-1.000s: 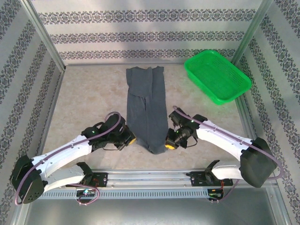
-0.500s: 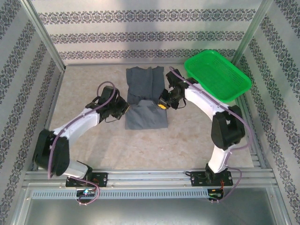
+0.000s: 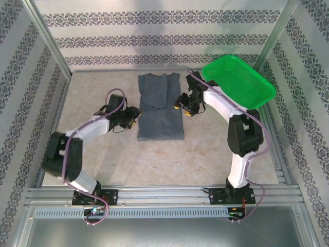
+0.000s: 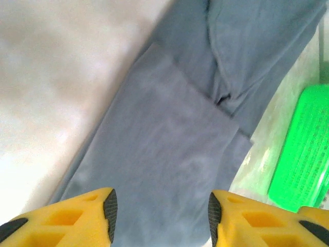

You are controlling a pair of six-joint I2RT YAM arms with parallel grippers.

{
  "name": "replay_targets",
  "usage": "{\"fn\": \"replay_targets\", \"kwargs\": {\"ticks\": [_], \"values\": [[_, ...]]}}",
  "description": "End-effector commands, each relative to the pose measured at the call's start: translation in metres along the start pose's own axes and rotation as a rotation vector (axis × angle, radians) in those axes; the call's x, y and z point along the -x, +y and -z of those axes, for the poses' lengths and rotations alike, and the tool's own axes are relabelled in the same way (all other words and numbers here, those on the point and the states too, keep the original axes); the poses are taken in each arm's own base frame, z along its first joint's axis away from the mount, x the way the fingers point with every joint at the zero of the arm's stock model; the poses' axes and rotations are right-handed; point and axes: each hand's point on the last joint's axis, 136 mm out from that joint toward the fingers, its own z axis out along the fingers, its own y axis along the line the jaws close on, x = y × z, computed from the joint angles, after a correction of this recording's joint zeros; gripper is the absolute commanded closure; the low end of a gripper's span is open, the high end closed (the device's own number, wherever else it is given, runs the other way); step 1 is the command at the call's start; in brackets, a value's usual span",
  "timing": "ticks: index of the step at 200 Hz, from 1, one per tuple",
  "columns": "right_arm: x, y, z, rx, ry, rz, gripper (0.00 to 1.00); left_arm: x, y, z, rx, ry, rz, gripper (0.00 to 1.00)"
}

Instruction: Fold and stack the t-shirts

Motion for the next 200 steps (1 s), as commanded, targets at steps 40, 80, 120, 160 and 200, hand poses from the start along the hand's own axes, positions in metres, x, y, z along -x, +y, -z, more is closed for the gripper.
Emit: {"fn": "replay_targets", "kwargs": {"ticks": [40,80,120,160,200], "values": [[-0.073,-0.048,-0.033,0.020,0.101,-0.087,0.43,-0.053,0.054,-0.009,0.068,0.095,0.198,0.51],[-0.080,-0.057,-0.063,-0.031,0.179,-0.100,0.48,-0.056,0.053,-0.038,0.091,0.138,0.196,0.55],[-0.069,-0.050,-0.082,-0.035,0.183,-0.116,0.63,-0.051,0.035,-0.058,0.069,0.154,0.171,0.76],[-0.060,-0.042,-0.075,-0.055,0.152,-0.115,1.00,-0.046,0.028,-0.047,0.090,0.129,0.121,1.00],[-0.085,-0.057,-0.055,-0.072,0.159,-0.121,1.00,-0.067,0.056,-0.014,0.150,0.173,0.084,1.00]]}}
